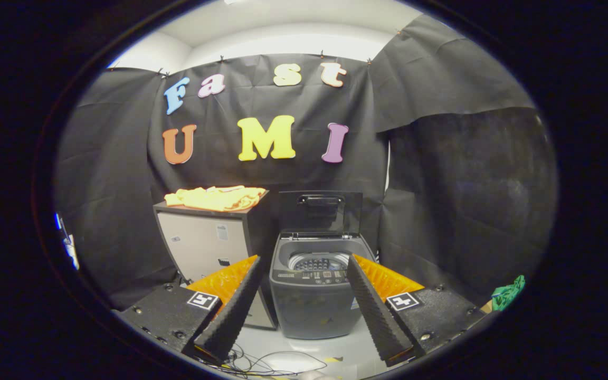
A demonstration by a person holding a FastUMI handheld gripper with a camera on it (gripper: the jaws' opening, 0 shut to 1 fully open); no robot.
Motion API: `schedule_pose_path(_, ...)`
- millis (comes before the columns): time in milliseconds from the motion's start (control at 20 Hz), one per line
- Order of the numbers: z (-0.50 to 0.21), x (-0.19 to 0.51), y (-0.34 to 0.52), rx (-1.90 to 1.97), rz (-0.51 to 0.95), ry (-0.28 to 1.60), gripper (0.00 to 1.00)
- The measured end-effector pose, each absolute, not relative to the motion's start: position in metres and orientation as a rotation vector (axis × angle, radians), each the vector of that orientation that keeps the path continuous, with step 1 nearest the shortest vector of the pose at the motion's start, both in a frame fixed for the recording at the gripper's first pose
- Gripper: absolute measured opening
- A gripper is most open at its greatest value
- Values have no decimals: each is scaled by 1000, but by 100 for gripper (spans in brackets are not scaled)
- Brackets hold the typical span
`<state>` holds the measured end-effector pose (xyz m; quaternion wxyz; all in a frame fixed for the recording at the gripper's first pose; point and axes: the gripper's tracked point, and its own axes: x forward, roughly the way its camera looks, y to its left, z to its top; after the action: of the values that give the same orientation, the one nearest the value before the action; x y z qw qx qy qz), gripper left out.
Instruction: Put the clothes into the washing machine and then close the washing machine lid.
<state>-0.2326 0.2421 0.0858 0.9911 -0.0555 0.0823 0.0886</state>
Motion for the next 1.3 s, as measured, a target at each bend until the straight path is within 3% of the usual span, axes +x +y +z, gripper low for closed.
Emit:
schedule_pose_path(250, 117, -205, 284, -79, 152, 192, 100)
schedule_pose_path(850, 211, -116, 440, -88, 297, 151, 100)
schedule_pose_path(1300, 217, -27, 572, -103, 401, 237, 100)
